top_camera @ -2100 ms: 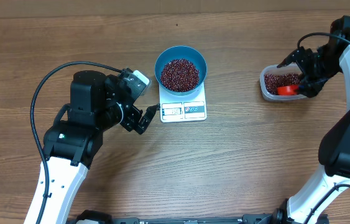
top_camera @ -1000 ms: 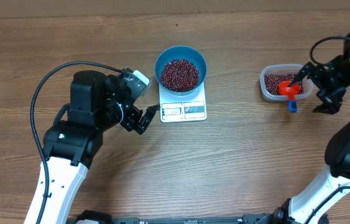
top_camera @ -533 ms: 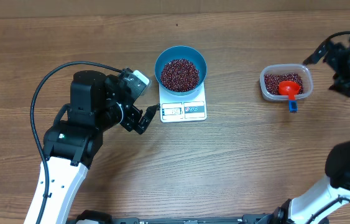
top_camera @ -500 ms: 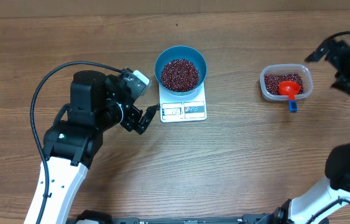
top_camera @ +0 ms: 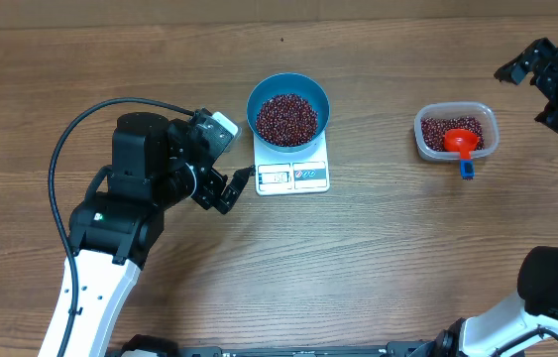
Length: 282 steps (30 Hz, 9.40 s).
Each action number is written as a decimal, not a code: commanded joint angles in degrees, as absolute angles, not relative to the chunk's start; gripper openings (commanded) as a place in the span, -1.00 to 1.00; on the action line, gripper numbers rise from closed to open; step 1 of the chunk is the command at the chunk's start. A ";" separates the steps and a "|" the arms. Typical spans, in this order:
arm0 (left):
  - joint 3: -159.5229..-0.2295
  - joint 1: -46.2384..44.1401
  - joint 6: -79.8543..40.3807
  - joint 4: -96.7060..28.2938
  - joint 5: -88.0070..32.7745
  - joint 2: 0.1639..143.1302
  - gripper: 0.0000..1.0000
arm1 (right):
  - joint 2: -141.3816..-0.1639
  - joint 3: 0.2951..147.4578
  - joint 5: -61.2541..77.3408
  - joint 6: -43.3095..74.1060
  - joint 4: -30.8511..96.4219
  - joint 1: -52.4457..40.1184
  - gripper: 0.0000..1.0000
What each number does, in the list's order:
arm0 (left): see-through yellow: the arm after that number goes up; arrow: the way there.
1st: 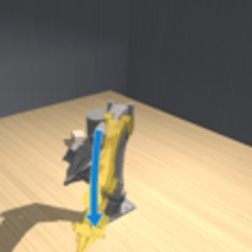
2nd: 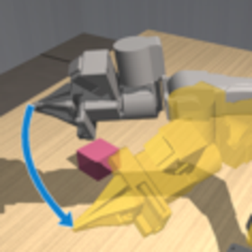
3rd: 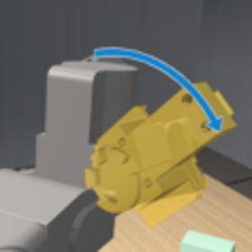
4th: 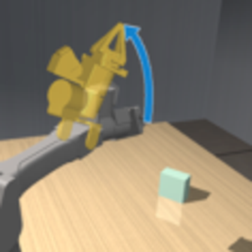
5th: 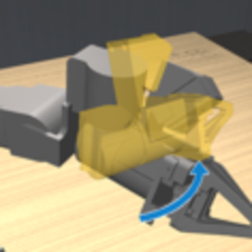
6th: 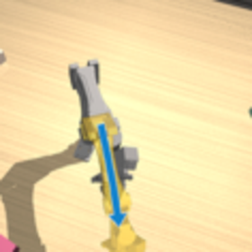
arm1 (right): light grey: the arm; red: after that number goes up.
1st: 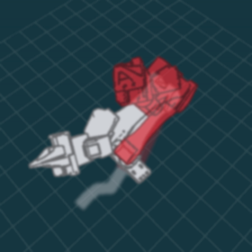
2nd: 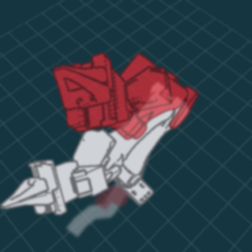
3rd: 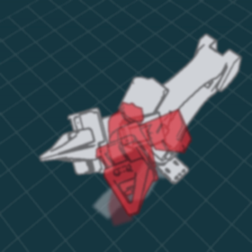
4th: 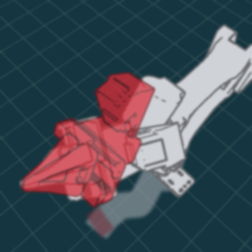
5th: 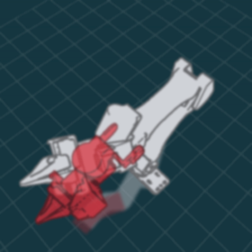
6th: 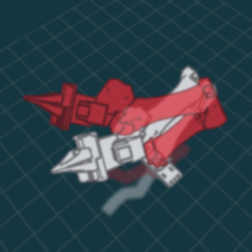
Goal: Scoop item into bowl and weigh 150g on scale
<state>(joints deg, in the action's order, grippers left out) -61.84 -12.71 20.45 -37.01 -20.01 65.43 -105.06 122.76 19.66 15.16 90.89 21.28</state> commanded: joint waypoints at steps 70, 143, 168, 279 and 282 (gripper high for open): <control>-61.76 -12.40 19.66 -36.86 -20.80 65.58 0.99 | -54.52 89.32 20.21 4.38 57.32 20.16 1.00; -61.76 -12.40 19.66 -36.86 -20.80 65.58 0.99 | -0.16 0.45 5.17 4.43 4.25 0.97 1.00; -61.76 -12.40 19.66 -36.86 -20.80 65.58 0.99 | -0.16 0.45 5.17 4.43 4.25 0.97 1.00; -0.25 -2.15 11.14 -3.81 -7.09 0.16 0.99 | -0.16 0.45 5.17 4.43 4.25 0.97 1.00; -0.25 -2.15 11.14 -3.81 -7.09 0.21 0.99 | -0.16 0.45 5.17 4.43 4.25 0.97 1.00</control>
<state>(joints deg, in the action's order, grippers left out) -0.51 -2.57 12.10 -3.81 -6.04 0.78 -0.73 1.08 5.54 4.47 4.49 1.37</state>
